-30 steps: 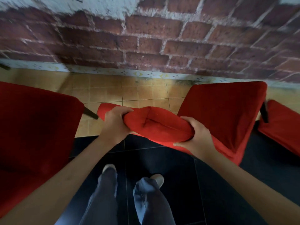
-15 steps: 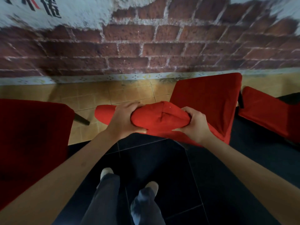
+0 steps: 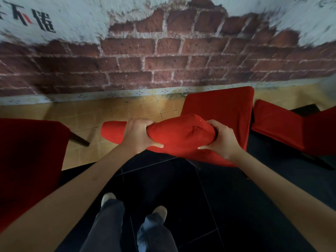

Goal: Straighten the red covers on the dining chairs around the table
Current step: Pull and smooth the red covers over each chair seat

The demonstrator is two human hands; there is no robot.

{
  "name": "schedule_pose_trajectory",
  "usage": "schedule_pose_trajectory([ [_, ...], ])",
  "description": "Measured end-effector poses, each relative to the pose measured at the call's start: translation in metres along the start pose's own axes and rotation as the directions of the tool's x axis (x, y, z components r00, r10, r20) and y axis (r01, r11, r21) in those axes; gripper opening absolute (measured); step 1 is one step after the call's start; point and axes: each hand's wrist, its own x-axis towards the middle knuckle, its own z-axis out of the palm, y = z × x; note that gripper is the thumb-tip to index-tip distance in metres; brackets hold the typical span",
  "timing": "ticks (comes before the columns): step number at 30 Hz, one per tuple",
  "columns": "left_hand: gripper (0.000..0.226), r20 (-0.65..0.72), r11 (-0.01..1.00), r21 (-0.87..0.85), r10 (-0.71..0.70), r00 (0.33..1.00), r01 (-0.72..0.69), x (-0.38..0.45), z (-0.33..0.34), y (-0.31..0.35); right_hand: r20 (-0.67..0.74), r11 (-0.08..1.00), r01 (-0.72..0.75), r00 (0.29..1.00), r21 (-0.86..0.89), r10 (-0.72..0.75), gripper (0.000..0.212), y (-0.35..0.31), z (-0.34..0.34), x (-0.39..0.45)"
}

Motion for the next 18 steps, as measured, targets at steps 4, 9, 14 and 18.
schedule_pose_trajectory([
  [4,0.061,0.024,0.996,0.049,0.069,0.997,-0.07,0.003,0.012,0.041,-0.075,0.999,-0.036,0.996,0.012,0.037,0.091,0.009,-0.03,-0.03],
  [9,0.062,0.025,0.99,0.041,0.137,0.99,-0.138,0.004,0.032,0.091,-0.141,0.984,-0.03,0.988,0.176,0.056,0.109,0.009,-0.063,-0.069],
  [14,0.069,0.037,0.984,0.058,0.164,0.986,-0.166,-0.002,0.05,0.135,-0.21,0.98,-0.022,0.976,0.196,0.064,0.116,0.008,-0.088,-0.089],
  [18,0.072,0.074,0.972,0.128,0.19,0.979,-0.199,-0.001,0.064,0.158,-0.259,0.997,-0.034,0.964,0.075,0.053,0.104,0.01,-0.101,-0.097],
])
